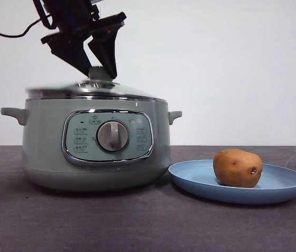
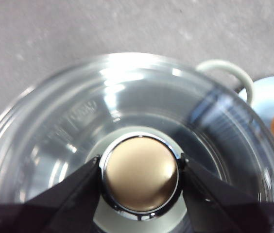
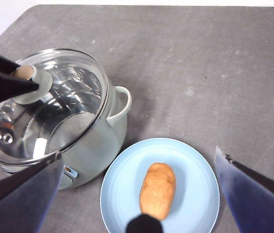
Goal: Take the potato out from the steamer,put the potato on the plate,close the lid
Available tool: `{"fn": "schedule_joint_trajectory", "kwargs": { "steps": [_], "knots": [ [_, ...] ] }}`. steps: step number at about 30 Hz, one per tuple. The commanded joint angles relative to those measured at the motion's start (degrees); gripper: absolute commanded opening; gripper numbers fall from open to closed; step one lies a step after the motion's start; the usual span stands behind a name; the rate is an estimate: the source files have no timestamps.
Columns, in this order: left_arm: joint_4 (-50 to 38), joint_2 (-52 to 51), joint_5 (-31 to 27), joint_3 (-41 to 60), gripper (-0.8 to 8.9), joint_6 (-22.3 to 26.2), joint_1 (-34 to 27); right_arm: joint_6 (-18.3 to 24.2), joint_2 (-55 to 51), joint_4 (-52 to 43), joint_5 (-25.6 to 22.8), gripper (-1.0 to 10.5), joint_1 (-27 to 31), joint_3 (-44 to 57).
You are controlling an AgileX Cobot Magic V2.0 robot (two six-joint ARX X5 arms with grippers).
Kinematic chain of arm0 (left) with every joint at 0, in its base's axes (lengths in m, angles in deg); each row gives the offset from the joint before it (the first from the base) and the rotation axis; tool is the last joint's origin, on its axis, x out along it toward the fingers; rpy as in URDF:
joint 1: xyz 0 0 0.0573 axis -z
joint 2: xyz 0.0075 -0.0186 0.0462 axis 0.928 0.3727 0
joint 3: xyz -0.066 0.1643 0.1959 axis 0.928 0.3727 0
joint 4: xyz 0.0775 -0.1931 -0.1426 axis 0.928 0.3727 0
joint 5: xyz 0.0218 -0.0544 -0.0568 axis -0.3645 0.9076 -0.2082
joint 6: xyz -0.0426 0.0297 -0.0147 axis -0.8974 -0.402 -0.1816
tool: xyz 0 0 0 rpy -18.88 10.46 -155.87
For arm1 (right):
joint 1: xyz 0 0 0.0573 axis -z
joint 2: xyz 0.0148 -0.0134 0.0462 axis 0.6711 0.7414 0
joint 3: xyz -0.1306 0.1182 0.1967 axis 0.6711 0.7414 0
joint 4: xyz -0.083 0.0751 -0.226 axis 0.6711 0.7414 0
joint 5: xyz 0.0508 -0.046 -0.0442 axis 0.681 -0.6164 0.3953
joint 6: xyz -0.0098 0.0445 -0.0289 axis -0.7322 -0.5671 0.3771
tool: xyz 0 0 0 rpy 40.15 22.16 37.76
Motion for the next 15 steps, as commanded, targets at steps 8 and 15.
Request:
{"fn": "schedule_joint_trajectory", "kwargs": {
  "steps": [8,15],
  "knots": [
    [-6.6,-0.5,5.2,7.8,-0.09,-2.1,-0.2,-0.2,0.1,-0.2,0.0,5.3,0.1,0.0],
    [-5.9,-0.5,7.5,10.5,-0.09,-2.3,-1.3,-0.2,0.1,0.0,0.0,5.3,0.1,0.0]
  ]
}}
